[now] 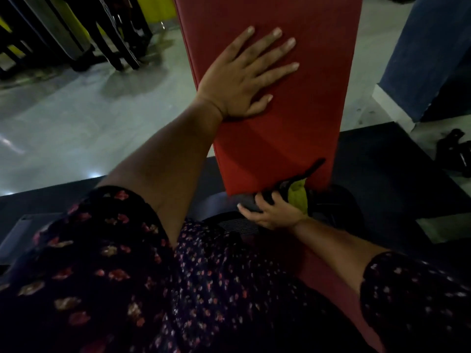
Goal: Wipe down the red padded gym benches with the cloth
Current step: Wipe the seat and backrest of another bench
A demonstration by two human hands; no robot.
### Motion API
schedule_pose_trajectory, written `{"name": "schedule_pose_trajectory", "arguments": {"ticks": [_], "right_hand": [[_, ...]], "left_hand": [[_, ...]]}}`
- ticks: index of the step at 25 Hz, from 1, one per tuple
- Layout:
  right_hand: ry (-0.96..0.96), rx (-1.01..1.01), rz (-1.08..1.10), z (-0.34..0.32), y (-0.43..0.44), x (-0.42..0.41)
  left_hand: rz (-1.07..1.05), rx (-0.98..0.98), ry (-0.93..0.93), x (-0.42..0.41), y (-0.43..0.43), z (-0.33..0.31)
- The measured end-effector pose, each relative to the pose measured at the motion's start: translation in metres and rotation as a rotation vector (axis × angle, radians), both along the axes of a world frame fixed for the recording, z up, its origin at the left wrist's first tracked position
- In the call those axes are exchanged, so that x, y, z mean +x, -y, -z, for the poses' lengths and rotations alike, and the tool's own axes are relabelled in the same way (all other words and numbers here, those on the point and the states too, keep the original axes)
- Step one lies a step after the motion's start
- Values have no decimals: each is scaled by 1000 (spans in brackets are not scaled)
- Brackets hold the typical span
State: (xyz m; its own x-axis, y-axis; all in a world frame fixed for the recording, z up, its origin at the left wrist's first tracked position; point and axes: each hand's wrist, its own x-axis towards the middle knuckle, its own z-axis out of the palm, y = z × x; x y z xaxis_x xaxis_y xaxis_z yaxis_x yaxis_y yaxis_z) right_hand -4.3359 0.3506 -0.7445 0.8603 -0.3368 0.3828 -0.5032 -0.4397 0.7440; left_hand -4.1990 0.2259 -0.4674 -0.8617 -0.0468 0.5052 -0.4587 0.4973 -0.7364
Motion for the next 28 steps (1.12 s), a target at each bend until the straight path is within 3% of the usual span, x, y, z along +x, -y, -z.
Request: {"name": "schedule_pose_trajectory", "arguments": {"ticks": [6,12,16,24,28], "right_hand": [[11,-32,5,4,-14,-107],[125,-58,-44,0,-4,-54],[149,43,-80,9,0,-4],[38,-7,28,11,-15,-135],[80,22,99,-4,-21,-115]], "left_hand": [[8,-6,-20,1,2,4],[33,-17,-23,-1,3,6],[33,1,-14,3,3,3],[42,35,-27,2,4,7],[51,24,-40,-1,4,9]]}}
